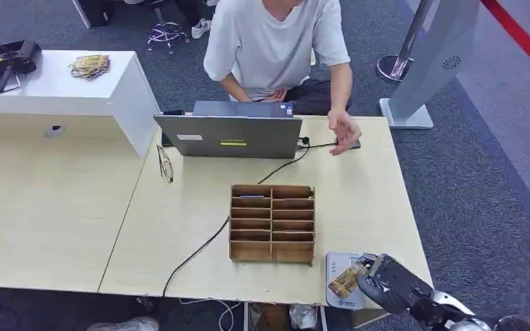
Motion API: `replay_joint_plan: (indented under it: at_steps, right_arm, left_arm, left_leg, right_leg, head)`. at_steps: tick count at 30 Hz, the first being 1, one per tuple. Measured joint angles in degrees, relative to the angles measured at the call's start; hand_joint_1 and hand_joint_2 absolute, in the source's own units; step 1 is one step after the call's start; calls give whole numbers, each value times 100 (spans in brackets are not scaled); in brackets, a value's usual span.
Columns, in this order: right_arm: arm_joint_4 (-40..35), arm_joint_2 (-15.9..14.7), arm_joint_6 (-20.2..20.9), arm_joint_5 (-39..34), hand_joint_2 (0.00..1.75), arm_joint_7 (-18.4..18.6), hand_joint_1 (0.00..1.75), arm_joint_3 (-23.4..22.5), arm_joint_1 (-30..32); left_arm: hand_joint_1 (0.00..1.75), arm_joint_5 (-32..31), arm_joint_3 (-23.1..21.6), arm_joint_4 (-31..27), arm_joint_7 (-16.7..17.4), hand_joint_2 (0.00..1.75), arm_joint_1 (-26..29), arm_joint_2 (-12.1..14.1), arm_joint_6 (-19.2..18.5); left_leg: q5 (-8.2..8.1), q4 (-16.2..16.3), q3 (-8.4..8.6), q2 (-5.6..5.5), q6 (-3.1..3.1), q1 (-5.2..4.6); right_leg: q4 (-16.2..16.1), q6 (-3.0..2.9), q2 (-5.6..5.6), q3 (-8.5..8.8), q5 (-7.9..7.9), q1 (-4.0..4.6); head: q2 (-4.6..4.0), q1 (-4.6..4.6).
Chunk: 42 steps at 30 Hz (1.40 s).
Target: Pass the card to the sensor for recognition and then transmit it.
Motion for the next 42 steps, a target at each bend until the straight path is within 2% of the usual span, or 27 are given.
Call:
replay_joint_plan:
  at_steps: [6, 9, 14, 19, 22, 30, 34, 38, 40, 42]
  right_arm:
    - [190, -78, -708, 912, 175, 393, 175, 278, -38]
    - [273, -63, -1259, 1747, 175, 697, 175, 463, -75]
    - [452, 221, -2057, 3014, 175, 1012, 175, 754, -203]
    - [579, 802, -2821, 3999, 175, 1020, 175, 820, -251]
    - [577, 1150, -3112, 4170, 175, 865, 175, 809, -247]
    - [304, 1810, -3813, 4528, 175, 419, 175, 549, -152]
    - [87, 2020, -3925, 4604, 175, 349, 175, 378, -75]
    - [-96, 2103, -3564, 3817, 175, 106, 175, 223, -11]
    - [-162, 2114, -3138, 3088, 175, -85, 175, 157, 8]
    - [-199, 2063, -2376, 1984, 175, -285, 175, 142, 21]
  left_arm:
    - [0, 2, 2, 0, 4, 0, 0, 0, 7]
    - [0, 13, 2, 0, 17, 0, 2, 0, 9]
    - [0, 0, 2, 0, 22, 0, 0, -22, 7]
    - [0, -2, 2, 0, 20, 0, 0, -39, -7]
    - [0, 0, 7, 0, 20, 0, 2, -42, -7]
    - [0, 15, 57, 0, 13, 0, 5, -46, -33]
    - [0, 26, 63, 0, 13, 0, 4, -44, -44]
    - [0, 50, 77, 0, 13, 0, 5, -44, -39]
    - [0, 66, 92, 0, 11, 0, 7, -44, -24]
    - [0, 63, 94, 0, 11, 0, 5, -39, -15]
  left_leg:
    - [0, -1, 0, 0, -1, 2]
    - [1, -2, 0, 1, -1, 2]
    - [0, -3, 3, 7, -1, 2]
    - [2, -3, 5, 7, -3, 6]
    - [3, -4, 5, 6, -4, 7]
    - [3, -4, 3, 5, -4, 6]
    - [2, -4, 2, 6, -4, 5]
    - [2, -4, 2, 4, -4, 5]
    - [2, -4, 2, 6, -4, 5]
    - [2, -3, 3, 6, -4, 5]
  right_leg:
    - [1, 0, 0, 0, 0, 1]
    - [1, 0, 1, 0, 0, 2]
    - [1, 0, 6, 1, 0, 2]
    - [2, -1, 6, 3, 0, 4]
    - [2, -1, 5, 2, 0, 5]
    - [2, -1, 5, 1, -1, 4]
    - [2, -1, 5, 1, -1, 3]
    - [2, -1, 4, 2, -1, 3]
    - [2, -1, 5, 1, 0, 3]
    - [1, -1, 5, 1, 0, 3]
  head:
    - [0, 0]
    - [0, 0]
    - [0, -2]
    - [0, -2]
    - [0, -2]
    - [0, 0]
    - [0, 0]
    - [0, 0]
    - [0, 0]
    - [0, 0]
